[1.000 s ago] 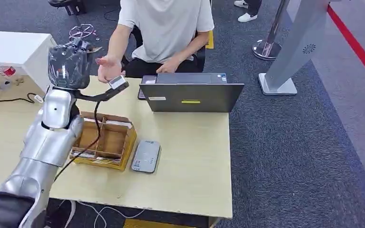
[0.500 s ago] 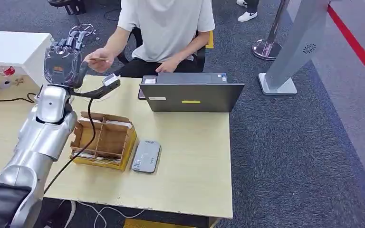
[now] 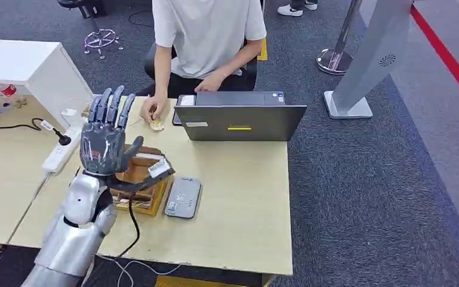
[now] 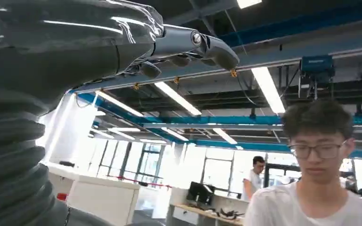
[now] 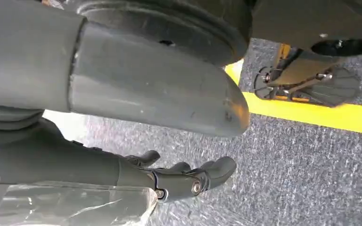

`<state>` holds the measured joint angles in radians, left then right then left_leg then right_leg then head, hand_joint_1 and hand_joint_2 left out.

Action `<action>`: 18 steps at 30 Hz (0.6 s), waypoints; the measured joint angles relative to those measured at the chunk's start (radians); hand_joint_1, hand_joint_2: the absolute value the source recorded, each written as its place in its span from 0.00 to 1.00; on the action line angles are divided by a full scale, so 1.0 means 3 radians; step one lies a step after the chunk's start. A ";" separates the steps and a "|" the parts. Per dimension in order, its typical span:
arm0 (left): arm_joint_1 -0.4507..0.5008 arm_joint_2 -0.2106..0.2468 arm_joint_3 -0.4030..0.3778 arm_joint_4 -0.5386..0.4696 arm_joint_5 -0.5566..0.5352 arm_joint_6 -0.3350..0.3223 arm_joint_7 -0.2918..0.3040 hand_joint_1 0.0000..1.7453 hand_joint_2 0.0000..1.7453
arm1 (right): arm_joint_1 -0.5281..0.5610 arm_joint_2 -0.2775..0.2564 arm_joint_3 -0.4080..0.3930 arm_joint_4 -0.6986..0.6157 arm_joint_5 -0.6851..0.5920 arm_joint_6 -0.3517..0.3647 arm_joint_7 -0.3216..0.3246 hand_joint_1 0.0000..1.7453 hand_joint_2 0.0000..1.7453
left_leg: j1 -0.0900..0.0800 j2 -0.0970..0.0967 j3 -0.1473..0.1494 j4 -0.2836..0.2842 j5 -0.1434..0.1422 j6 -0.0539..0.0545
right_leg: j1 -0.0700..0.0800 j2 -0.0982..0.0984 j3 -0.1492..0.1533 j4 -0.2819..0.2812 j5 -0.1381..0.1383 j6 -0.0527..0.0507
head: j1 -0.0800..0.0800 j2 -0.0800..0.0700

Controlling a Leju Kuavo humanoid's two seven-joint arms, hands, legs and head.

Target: Pass the card to the sensor for recognition and then transmit it.

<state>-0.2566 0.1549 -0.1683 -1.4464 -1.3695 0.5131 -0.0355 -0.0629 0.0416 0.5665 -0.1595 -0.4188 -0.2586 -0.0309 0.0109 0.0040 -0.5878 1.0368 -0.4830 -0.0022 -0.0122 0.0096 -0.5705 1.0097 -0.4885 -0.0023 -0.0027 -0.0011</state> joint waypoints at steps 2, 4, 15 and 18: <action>0.0356 -0.0017 -0.0070 -0.0310 -0.0041 0.0032 -0.0028 0.00 1.00 | 0.0017 0.0008 -0.0047 0.0001 -0.0058 -0.0029 -0.0013 0.00 0.00 | 0.0000 -0.0001 -0.0001 0.0000 -0.0002 0.0002 | 0.0000 -0.0001 0.0000 -0.0001 -0.0005 0.0007 | 0.0003 0.0000; 0.0649 -0.0026 -0.0131 -0.0586 -0.0060 0.0036 -0.0050 0.00 1.00 | 0.0023 0.0017 -0.0089 0.0001 -0.0106 -0.0045 -0.0037 0.00 0.00 | 0.0000 -0.0001 -0.0001 0.0000 -0.0003 0.0002 | 0.0000 -0.0001 0.0000 -0.0001 -0.0006 0.0007 | 0.0001 0.0000; 0.1408 0.0028 -0.0197 -0.1037 0.0083 -0.0761 0.0192 0.00 1.00 | 0.0045 0.0034 -0.0256 0.0001 -0.0248 -0.0081 -0.0101 0.00 0.00 | 0.0001 -0.0004 0.0000 -0.0001 -0.0003 0.0003 | 0.0001 -0.0006 0.0003 0.0000 -0.0007 0.0005 | 0.0003 0.0000; 0.1454 0.0081 -0.0197 -0.1036 0.0115 -0.0920 0.0280 0.00 1.00 | 0.0051 0.0034 -0.0288 0.0001 -0.0269 -0.0084 -0.0094 0.00 0.00 | 0.0001 -0.0005 0.0000 -0.0001 -0.0003 0.0003 | 0.0001 -0.0008 0.0004 0.0001 -0.0007 0.0005 | 0.0003 0.0000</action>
<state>0.1795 0.1793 -0.2274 -1.7571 -1.3352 0.2372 0.0485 -0.0475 0.0519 0.4803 -0.1591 -0.4994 -0.2838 -0.0591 0.0113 0.0026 -0.5878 1.0364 -0.4839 -0.0012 -0.0119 0.0072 -0.5694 1.0100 -0.4905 -0.0007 -0.0019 -0.0011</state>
